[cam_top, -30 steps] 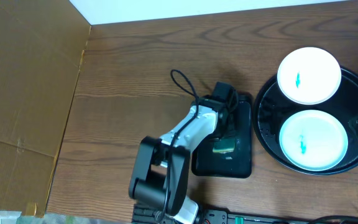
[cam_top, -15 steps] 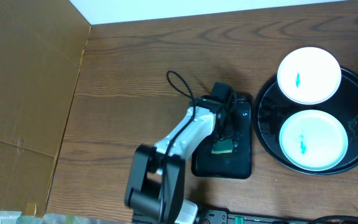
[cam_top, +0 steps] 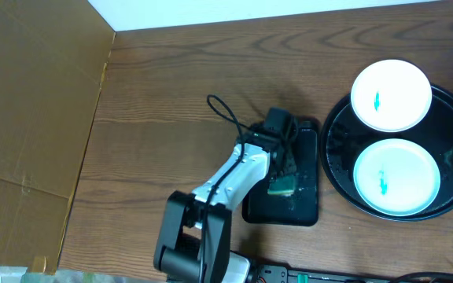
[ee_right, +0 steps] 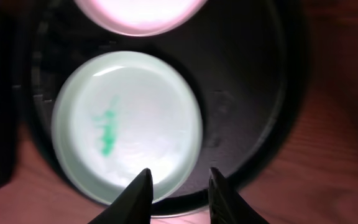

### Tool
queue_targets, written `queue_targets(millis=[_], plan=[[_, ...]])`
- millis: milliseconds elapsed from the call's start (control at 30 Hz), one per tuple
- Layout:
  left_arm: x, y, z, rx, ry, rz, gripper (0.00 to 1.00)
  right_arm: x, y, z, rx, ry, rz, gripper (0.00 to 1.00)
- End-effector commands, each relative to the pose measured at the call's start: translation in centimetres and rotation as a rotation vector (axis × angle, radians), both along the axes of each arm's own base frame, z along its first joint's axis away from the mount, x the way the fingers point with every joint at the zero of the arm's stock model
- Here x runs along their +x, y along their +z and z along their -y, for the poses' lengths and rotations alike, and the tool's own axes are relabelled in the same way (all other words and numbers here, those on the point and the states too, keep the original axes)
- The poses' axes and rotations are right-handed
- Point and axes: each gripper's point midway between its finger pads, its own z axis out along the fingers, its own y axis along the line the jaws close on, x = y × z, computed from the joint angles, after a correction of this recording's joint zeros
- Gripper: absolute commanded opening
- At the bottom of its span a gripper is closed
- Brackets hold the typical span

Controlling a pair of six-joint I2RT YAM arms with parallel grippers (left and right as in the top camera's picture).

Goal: Clean dirty plates on tray and stack at the side
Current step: 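Lift the sponge with the left gripper toward the front green plate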

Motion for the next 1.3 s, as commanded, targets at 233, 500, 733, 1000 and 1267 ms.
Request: queue_targets(millis=[233, 500, 733, 1000, 1267], plan=[[-1.1, -0.6, -0.7, 0.038, -0.056, -0.053, 0.07, 1.0, -3.9, 2.8, -0.121, -0.178, -0.12, 0.31], [1.0, 6.3, -0.1, 0.021, -0.137, 0.068, 0.07, 1.8, -6.9, -0.6, -0.006, 0.014, -0.2, 0.32], [1.5, 12.8, 0.4, -0.018, -0.148, 0.173, 0.07, 1.6, -10.5, -1.2, 0.009, 0.049, -0.312, 0.33], [0.4, 13.8, 3.5, -0.207, -0.193, 0.161, 0.07, 0.3, -14.5, -1.1, -0.018, 0.114, -0.44, 0.22], [0.5, 14.2, 6.1, -0.243, -0.271, 0.194, 0.07, -0.2, -16.1, -1.6, 0.015, 0.121, -0.465, 0.03]])
